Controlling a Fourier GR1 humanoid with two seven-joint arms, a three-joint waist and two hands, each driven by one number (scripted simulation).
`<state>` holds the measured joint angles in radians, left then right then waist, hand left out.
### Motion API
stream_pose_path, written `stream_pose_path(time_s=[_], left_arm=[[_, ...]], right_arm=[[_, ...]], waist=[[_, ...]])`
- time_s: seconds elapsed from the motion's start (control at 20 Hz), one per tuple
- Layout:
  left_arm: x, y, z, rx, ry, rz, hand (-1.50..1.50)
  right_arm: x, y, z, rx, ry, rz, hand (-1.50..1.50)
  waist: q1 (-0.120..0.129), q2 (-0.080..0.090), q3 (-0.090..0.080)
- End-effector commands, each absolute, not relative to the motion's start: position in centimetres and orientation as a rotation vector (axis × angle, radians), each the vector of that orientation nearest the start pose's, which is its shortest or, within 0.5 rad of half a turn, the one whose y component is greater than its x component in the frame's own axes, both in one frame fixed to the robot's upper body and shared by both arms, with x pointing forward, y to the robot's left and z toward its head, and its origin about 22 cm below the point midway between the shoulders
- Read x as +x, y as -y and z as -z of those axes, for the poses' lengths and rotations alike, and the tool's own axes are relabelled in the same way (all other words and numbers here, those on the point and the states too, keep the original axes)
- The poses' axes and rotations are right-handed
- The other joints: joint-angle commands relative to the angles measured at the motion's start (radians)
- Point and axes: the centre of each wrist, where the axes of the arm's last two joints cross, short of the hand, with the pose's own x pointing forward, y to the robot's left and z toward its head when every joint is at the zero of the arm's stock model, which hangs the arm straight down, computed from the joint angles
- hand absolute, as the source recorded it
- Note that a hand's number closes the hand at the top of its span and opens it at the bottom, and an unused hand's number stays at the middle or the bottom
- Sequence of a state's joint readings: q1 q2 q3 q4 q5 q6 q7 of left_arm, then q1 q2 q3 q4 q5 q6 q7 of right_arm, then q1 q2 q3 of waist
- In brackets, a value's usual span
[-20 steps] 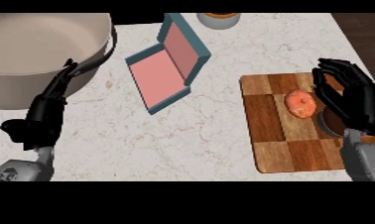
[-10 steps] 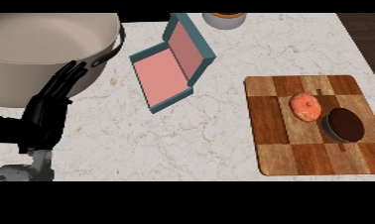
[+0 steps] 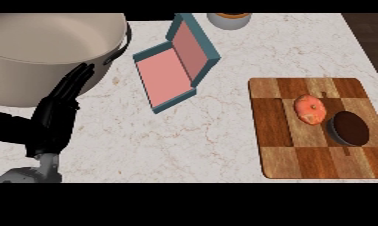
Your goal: Pick the squash from the cutting board and place it in the cardboard box
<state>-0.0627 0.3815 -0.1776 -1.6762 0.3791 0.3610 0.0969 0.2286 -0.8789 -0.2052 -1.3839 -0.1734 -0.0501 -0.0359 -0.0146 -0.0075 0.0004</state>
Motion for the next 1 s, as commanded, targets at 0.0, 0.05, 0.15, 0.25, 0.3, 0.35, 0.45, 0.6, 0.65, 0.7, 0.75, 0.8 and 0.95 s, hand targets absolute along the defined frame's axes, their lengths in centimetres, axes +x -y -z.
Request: stream_pose_path(time_s=[0.0,0.05,0.15,0.25,0.3,0.35,0.45,0.6,0.65,0.7,0.75,0.8,0.95], left_arm=[[26.2,-26.7,-5.9,0.08,1.543,-0.125,0.0],[25.7,-26.7,-5.6,0.081,1.539,-0.118,0.0],[25.6,-25.6,-5.1,0.095,1.53,-0.13,0.0],[25.6,-25.9,-6.2,0.057,1.541,-0.124,0.0],[25.6,-26.9,-7.6,0.057,1.546,-0.105,0.0],[27.2,-27.1,-5.4,0.075,1.552,-0.111,0.0],[26.7,-27.6,-6.5,0.054,1.562,-0.12,0.0],[25.3,-24.8,-5.7,0.057,1.531,-0.119,0.0],[26.4,-25.9,-4.4,0.053,1.521,-0.123,0.0],[26.0,-27.5,-6.5,0.072,1.551,-0.118,0.0],[27.5,-25.1,-5.9,0.068,1.551,-0.119,0.0],[25.9,-25.4,-6.3,0.067,1.533,-0.106,0.0],[26.7,-25.6,-4.5,0.066,1.538,-0.107,0.0]], right_arm=[[19.1,46.5,-12.5,-0.698,1.108,-0.422,-1.5],[19.2,45.1,-12.3,-0.672,1.112,-0.403,-1.5],[19.0,44.4,-13.6,-0.632,1.109,-0.401,-1.5],[19.8,43.1,-15.5,-0.608,1.154,-0.36,-1.5],[20.4,44.0,-16.2,-0.595,1.152,-0.359,-1.5],[20.5,44.0,-15.7,-0.592,1.175,-0.36,-1.5],[21.3,41.1,-15.8,-0.582,1.198,-0.338,-1.5],[22.7,40.3,-14.1,-0.581,1.163,-0.348,-1.5],[22.8,40.2,-13.8,-0.598,1.15,-0.349,-1.5],[22.3,39.4,-15.5,-0.618,1.112,-0.361,-1.5],[22.6,38.4,-14.6,-0.619,1.106,-0.352,-1.5],[23.5,38.0,-16.5,-0.638,1.092,-0.376,-1.5],[23.4,37.6,-13.3,-0.616,1.073,-0.338,-1.5]], waist=[[0.001,0.006,-0.004],[0.004,0.006,-0.003],[0.001,0.005,-0.002],[0.007,0.005,-0.002],[0.012,0.006,-0.001],[0.007,0.008,-0.001],[0.012,0.007,-0.001],[0.018,0.008,0.0],[0.015,0.009,-0.001],[0.015,0.007,-0.001],[0.011,0.008,-0.001],[0.018,0.008,-0.001],[0.013,0.008,-0.001]])
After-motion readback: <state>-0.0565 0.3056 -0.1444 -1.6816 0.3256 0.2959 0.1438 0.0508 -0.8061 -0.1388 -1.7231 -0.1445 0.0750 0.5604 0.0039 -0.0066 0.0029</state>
